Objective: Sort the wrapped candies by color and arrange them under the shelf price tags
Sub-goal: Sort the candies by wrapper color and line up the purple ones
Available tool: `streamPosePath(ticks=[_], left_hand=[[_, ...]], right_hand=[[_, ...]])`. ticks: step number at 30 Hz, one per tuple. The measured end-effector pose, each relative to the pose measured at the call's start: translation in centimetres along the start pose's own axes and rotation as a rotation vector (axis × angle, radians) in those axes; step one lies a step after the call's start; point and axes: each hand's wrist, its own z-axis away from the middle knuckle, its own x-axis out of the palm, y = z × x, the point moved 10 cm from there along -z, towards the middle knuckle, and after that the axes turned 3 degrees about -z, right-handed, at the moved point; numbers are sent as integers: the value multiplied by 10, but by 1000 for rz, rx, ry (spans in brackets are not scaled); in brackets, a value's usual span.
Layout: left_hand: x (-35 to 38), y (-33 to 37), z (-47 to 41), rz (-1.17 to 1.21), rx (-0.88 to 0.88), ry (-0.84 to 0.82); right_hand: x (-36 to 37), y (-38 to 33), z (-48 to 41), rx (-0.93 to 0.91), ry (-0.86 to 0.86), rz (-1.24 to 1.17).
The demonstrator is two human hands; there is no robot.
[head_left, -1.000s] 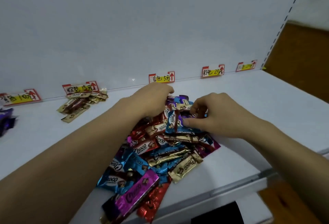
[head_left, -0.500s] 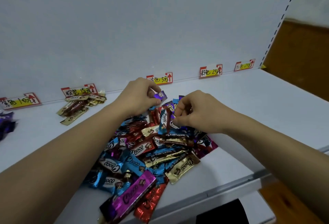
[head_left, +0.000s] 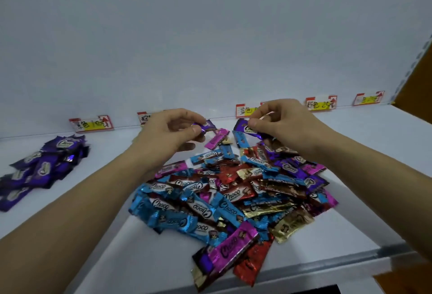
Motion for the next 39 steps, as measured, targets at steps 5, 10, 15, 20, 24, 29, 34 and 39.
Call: streamPosePath(ticks=[5,10,15,20,24,29,34,39], left_hand=[[-69,-15,30,-88,-13,186],[-156,-43,73,-301,-56,426],[-246,-73,123,-440,-169,689],[-281,-91,144,-496,-256,816],[-283,-93,147,-552,-272,861],[-283,-92,147,-724,-293,842],[-276,-74,147,-915,-182,827],[-231,-41,113,-905,60,622]], right_hand=[[62,-23,-24,32,-138,-115],[150,-43,-54,137,-343,-203],[249,-75,-72,135,-463,-150],[321,-107,-80,94,-466,-191],[350,-117,-84,47,-429,-204],[348,-123,-87,-63,-329,-36],[309,-115,-81,-140,-342,40],[240,-116,-53,-400,-400,235]])
